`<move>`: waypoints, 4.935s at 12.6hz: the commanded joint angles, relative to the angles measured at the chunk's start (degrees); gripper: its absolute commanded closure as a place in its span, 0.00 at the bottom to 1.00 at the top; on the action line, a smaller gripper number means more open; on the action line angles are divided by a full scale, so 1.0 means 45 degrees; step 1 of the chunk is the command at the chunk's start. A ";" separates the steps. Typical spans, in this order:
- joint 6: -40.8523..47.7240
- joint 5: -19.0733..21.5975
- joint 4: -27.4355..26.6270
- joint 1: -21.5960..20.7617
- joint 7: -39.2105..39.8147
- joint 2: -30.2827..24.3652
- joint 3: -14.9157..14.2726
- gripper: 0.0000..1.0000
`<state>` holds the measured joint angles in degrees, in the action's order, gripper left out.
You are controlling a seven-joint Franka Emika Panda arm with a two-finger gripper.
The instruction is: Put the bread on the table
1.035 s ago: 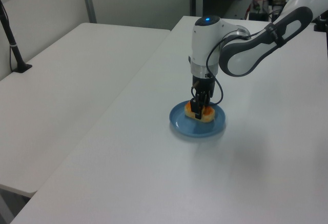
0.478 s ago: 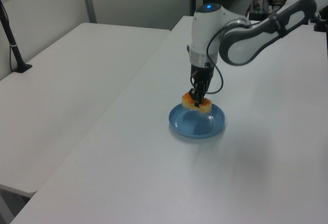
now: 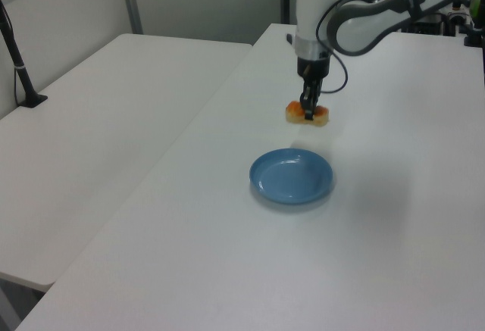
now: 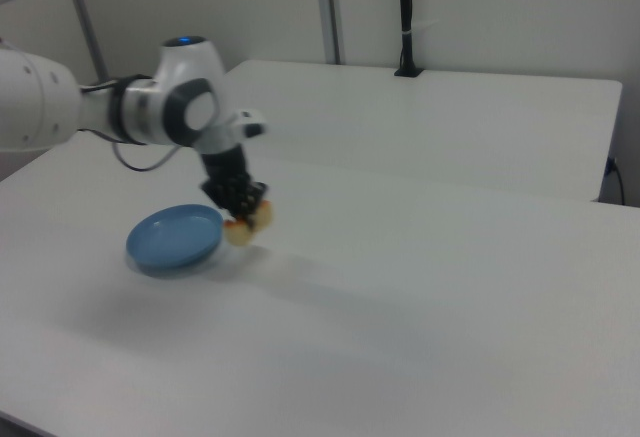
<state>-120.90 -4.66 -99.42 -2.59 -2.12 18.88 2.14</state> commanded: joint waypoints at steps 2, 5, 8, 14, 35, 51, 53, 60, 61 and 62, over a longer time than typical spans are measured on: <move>-0.0027 -0.0156 -0.0018 0.2485 0.2985 0.0002 0.0033 0.84; 0.0109 -0.0137 0.1155 0.4164 0.4431 0.0492 0.0052 0.84; 0.0090 -0.0156 0.1136 0.5085 0.6110 0.0647 0.0033 0.84; -0.0086 -0.1833 0.1078 0.6667 0.8225 0.1956 0.0032 0.84; 0.7607 0.1056 0.3171 0.2556 -0.2965 -0.3781 -0.0005 0.00; 0.6379 0.0254 0.2054 0.1454 0.1564 -0.4274 -0.0358 0.00; 0.6320 0.0254 0.2055 0.1454 0.1565 -0.4254 -0.0358 0.00; 0.6300 0.0273 0.2074 0.1435 0.1526 -0.4215 -0.0358 0.00; 0.6300 0.0273 0.2074 0.1435 0.1526 -0.4215 -0.0358 0.00; 0.6300 0.0273 0.2074 0.1435 0.1506 -0.4215 -0.0358 0.00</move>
<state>-90.85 -2.82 -88.63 4.84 3.92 0.88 1.15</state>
